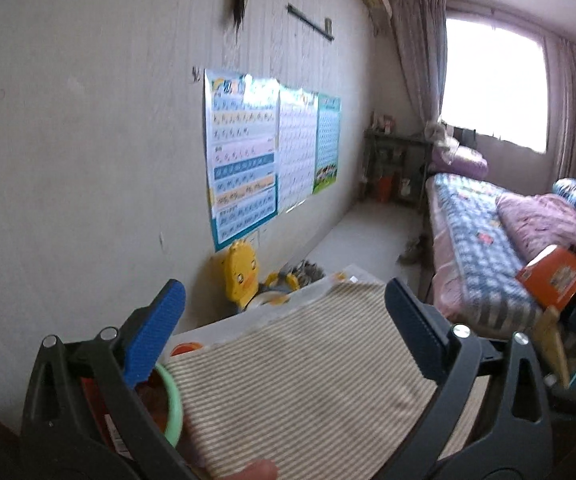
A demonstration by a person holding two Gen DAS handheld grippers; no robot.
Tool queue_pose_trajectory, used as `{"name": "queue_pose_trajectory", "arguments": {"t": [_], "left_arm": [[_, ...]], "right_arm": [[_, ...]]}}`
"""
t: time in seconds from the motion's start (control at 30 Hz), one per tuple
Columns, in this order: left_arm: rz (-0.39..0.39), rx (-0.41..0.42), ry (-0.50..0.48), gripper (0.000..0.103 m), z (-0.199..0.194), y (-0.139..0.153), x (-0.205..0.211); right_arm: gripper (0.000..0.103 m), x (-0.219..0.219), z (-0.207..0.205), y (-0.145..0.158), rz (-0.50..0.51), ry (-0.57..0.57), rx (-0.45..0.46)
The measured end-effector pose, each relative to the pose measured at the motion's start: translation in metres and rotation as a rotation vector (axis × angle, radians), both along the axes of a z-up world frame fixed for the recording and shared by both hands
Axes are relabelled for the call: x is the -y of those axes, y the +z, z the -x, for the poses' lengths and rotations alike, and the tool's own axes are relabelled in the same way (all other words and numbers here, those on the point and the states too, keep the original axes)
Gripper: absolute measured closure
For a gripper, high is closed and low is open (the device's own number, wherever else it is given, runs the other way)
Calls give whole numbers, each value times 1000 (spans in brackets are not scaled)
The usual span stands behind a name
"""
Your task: Collect trash
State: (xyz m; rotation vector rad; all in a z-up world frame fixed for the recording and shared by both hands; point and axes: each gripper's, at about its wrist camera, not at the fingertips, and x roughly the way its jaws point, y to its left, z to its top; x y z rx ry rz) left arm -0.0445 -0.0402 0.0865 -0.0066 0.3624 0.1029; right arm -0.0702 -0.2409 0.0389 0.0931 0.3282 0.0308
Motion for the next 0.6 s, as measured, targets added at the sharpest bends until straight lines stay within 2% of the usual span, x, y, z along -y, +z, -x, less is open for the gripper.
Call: {"name": "queue_pose_trajectory", "arguments": {"t": [0.13, 0.3, 0.6], "left_arm": [[-6, 1, 14, 5, 4, 6, 3], [24, -20, 31, 5, 6, 7, -2], [4, -32, 49, 5, 4, 4, -6]], "right_arm": [[8, 11, 6, 0, -26, -29, 13], [8, 12, 5, -4, -49, -36, -1], [8, 5, 1, -8, -44, -25, -28]]}}
